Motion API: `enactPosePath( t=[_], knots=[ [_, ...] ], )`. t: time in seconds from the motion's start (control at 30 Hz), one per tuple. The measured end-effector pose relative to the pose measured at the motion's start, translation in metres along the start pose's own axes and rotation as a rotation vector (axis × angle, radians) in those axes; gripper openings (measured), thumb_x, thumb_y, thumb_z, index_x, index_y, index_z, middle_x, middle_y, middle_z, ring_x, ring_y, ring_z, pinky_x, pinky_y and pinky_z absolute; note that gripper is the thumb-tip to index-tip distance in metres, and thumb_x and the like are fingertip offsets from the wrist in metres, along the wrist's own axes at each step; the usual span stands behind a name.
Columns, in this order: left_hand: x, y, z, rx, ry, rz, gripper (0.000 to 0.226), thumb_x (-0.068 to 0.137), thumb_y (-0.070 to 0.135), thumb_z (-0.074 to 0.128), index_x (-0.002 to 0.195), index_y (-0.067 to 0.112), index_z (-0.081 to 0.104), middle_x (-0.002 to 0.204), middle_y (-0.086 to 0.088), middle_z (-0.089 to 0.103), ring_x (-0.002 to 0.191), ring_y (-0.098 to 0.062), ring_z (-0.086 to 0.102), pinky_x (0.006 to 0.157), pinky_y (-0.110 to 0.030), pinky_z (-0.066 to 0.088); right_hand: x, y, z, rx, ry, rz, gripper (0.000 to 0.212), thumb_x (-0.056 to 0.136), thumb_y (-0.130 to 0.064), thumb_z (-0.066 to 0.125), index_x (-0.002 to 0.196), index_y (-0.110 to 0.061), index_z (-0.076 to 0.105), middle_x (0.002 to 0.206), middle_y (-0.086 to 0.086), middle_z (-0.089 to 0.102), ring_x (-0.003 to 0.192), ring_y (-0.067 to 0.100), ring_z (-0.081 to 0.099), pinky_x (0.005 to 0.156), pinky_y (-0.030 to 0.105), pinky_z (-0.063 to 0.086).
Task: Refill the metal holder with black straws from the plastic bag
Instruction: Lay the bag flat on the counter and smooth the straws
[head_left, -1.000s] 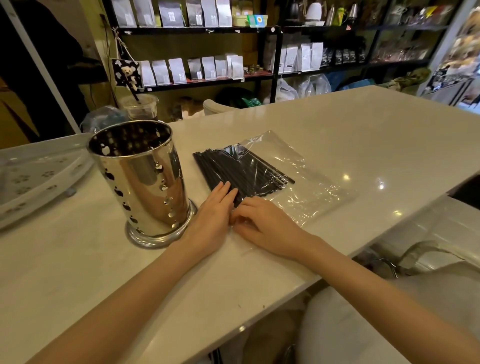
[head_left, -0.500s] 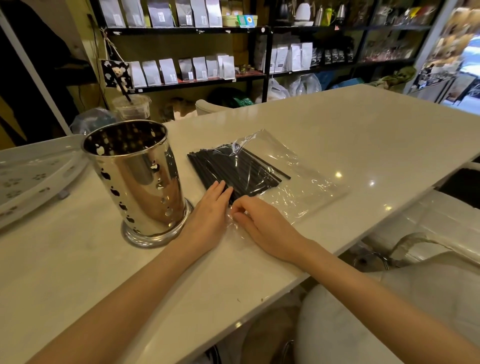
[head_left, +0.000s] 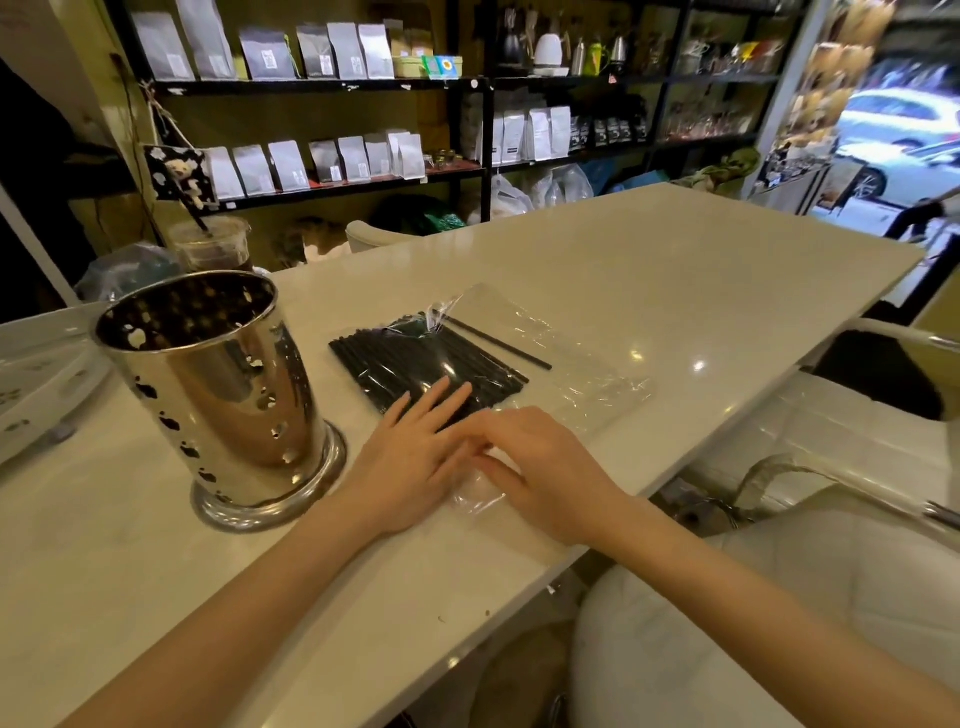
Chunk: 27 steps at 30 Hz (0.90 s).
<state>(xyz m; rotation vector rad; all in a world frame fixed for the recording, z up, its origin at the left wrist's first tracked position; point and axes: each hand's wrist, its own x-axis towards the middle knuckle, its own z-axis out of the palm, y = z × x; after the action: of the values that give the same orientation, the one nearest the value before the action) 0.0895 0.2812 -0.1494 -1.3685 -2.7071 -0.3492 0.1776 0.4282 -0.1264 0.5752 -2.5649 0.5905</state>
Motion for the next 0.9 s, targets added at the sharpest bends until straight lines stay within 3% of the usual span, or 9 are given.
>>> enactPosePath(
  t=[0.1, 0.17, 0.27, 0.47, 0.6, 0.7, 0.83, 0.9],
  knots=[
    [0.003, -0.001, 0.003, 0.015, -0.083, 0.004, 0.086, 0.064, 0.068, -0.022, 0.140, 0.038, 0.007, 0.155, 0.008, 0.002, 0.142, -0.011, -0.007, 0.115, -0.038, -0.001, -0.007, -0.001, -0.011, -0.013, 0.055, -0.037, 0.022, 0.086, -0.012, 0.051, 0.105, -0.011, 0.062, 0.088, 0.004, 0.071, 0.082, 0.008, 0.053, 0.078, 0.024, 0.042],
    [0.002, 0.000, 0.004, 0.003, -0.082, -0.007, 0.087, 0.065, 0.072, -0.021, 0.140, 0.039, 0.008, 0.155, 0.009, 0.001, 0.141, -0.010, -0.008, 0.115, -0.038, -0.002, -0.016, -0.002, -0.019, -0.036, 0.103, -0.081, 0.020, 0.085, -0.009, 0.055, 0.104, -0.014, 0.058, 0.086, 0.004, 0.071, 0.079, 0.009, 0.055, 0.074, 0.023, 0.045],
    [0.001, 0.001, 0.002, -0.022, -0.091, -0.024, 0.071, 0.075, 0.064, -0.003, 0.140, 0.040, 0.011, 0.155, 0.011, 0.002, 0.140, -0.006, -0.010, 0.115, -0.038, -0.003, -0.029, -0.003, -0.027, -0.089, 0.122, -0.115, 0.015, 0.085, -0.009, 0.056, 0.099, -0.014, 0.060, 0.079, 0.004, 0.071, 0.070, 0.015, 0.062, 0.066, 0.030, 0.051],
    [0.021, 0.031, -0.014, 0.034, 0.005, -0.006, 0.047, 0.089, 0.042, 0.029, 0.132, 0.027, 0.041, 0.155, 0.000, 0.015, 0.144, -0.015, 0.000, 0.115, -0.038, -0.002, -0.045, 0.000, -0.030, -0.060, 0.021, -0.055, 0.012, 0.084, -0.010, 0.057, 0.090, -0.010, 0.067, 0.082, 0.002, 0.071, 0.075, 0.012, 0.061, 0.066, 0.025, 0.049],
    [0.050, 0.047, 0.002, -0.163, -0.065, 0.147, 0.093, 0.068, 0.079, 0.001, 0.137, 0.025, 0.034, 0.153, 0.000, 0.022, 0.143, -0.015, 0.009, 0.117, -0.042, 0.011, -0.047, -0.004, -0.033, 0.060, -0.047, -0.010, 0.009, 0.084, -0.010, 0.060, 0.091, -0.008, 0.066, 0.086, 0.004, 0.071, 0.080, 0.010, 0.059, 0.067, 0.024, 0.051],
    [0.058, 0.049, 0.019, -0.162, -0.115, 0.217, 0.091, 0.067, 0.076, 0.014, 0.142, 0.023, 0.016, 0.154, -0.002, 0.019, 0.143, -0.018, 0.007, 0.117, -0.046, 0.011, -0.048, -0.002, -0.044, 0.168, -0.033, 0.088, 0.017, 0.085, -0.012, 0.055, 0.100, -0.009, 0.064, 0.094, 0.005, 0.069, 0.085, 0.013, 0.060, 0.072, 0.031, 0.052],
    [0.058, 0.056, 0.021, -0.277, -0.068, 0.140, 0.090, 0.071, 0.078, 0.000, 0.140, 0.028, 0.029, 0.152, 0.008, 0.025, 0.141, -0.009, 0.015, 0.116, -0.045, 0.016, -0.035, 0.034, -0.055, 0.137, 0.112, 0.306, 0.036, 0.082, -0.021, 0.041, 0.109, -0.014, 0.063, 0.109, 0.004, 0.067, 0.102, 0.015, 0.057, 0.087, 0.030, 0.047],
    [0.056, 0.060, 0.018, -0.250, -0.042, 0.161, 0.076, 0.079, 0.069, 0.005, 0.140, 0.029, 0.028, 0.152, 0.010, 0.026, 0.141, -0.005, 0.015, 0.117, -0.043, 0.012, -0.026, 0.058, -0.053, -0.030, 0.011, 0.352, 0.037, 0.083, -0.012, 0.043, 0.115, -0.014, 0.061, 0.121, 0.005, 0.064, 0.114, 0.019, 0.052, 0.097, 0.033, 0.041]
  ],
)
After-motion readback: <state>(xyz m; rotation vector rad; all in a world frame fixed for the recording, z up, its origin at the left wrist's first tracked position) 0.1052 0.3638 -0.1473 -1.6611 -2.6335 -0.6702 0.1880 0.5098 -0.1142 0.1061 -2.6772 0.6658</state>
